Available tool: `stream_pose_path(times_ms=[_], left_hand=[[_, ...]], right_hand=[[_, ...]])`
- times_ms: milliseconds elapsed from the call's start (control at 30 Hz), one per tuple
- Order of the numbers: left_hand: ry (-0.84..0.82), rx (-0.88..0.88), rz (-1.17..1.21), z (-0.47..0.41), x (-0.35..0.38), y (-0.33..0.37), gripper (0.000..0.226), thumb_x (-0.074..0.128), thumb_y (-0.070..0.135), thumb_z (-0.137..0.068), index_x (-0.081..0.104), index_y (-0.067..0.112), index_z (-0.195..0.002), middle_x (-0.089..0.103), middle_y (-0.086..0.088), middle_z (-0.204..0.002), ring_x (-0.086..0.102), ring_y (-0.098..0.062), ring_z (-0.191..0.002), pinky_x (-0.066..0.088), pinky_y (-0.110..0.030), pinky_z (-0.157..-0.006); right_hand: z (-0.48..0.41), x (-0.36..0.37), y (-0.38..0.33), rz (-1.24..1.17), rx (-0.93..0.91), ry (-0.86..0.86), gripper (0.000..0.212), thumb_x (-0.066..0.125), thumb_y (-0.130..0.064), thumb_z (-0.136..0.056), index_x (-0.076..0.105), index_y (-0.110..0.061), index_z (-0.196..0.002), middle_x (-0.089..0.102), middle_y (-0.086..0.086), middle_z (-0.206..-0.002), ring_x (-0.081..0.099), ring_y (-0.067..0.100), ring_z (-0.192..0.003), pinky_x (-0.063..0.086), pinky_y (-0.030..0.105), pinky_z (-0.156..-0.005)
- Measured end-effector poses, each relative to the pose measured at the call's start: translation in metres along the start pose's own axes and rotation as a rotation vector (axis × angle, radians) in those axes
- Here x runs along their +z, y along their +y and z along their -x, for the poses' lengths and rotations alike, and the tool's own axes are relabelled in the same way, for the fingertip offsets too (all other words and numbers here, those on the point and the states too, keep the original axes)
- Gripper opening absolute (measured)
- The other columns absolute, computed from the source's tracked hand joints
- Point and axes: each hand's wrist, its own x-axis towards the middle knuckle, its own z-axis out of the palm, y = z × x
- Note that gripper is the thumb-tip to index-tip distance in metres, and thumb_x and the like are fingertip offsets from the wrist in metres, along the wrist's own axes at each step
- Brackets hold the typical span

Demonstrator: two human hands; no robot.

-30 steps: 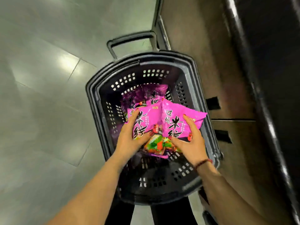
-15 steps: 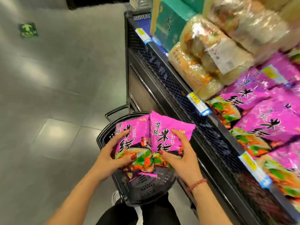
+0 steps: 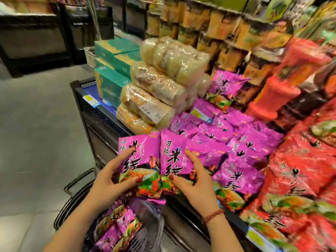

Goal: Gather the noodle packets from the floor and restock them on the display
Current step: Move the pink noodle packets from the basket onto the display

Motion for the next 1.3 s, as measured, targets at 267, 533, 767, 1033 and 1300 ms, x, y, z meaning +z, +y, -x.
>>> stream_pose_path(times_ms=[267,533,767,1033,1300], left_hand=[[-0.067,0.144,-0.072,-0.08,0.071,0.026,0.069,0.072,0.048,-0.069,0.046,0.058,-0.131,0.049,0.032,-0.137,0.041,0.004,-0.133,0.032,-0.01,-0.103],[-0.133,0.257,-0.108,-0.166,0.13,0.05,0.069,0.078,0.037,-0.075,0.047,0.053,-0.134,0.049,0.034,-0.134,0.044,0.006,-0.129,0.036,-0.018,-0.103],[-0.197,0.413,-0.075,-0.247,0.178,0.071,0.063,0.072,0.037,-0.078,0.049,0.033,-0.137,0.052,0.023,-0.137,0.047,-0.004,-0.13,0.036,-0.025,-0.109],[-0.253,0.523,-0.171,-0.319,0.224,0.069,0.072,0.076,0.028,-0.074,0.046,0.04,-0.139,0.049,0.034,-0.13,0.05,-0.005,-0.123,0.036,-0.022,-0.106],[-0.389,0.472,-0.26,-0.359,0.263,0.049,0.079,0.072,0.027,-0.076,0.033,0.052,-0.14,0.047,0.015,-0.142,0.042,-0.019,-0.135,0.023,-0.026,-0.115]], right_hand=[[-0.041,-0.086,0.017,0.07,-0.028,0.13,0.075,0.081,-0.046,-0.069,0.038,-0.061,-0.129,0.036,-0.047,-0.13,0.038,-0.02,-0.123,0.037,0.013,-0.102],[-0.092,-0.15,0.028,0.166,-0.021,0.303,0.08,0.08,-0.028,-0.076,0.037,-0.043,-0.142,0.036,-0.035,-0.136,0.036,-0.009,-0.13,0.033,0.01,-0.099],[-0.142,-0.198,0.025,0.23,-0.066,0.459,0.079,0.078,-0.017,-0.078,0.039,-0.03,-0.145,0.042,-0.023,-0.137,0.039,-0.013,-0.117,0.029,-0.003,-0.089],[-0.164,-0.249,0.037,0.316,-0.02,0.477,0.084,0.079,-0.014,-0.077,0.035,-0.026,-0.148,0.038,-0.021,-0.139,0.03,-0.013,-0.124,0.017,-0.011,-0.087],[-0.175,-0.26,0.064,0.339,0.068,0.462,0.089,0.078,-0.009,-0.077,0.029,-0.03,-0.148,0.034,-0.021,-0.141,0.028,-0.013,-0.126,0.022,0.0,-0.095]])
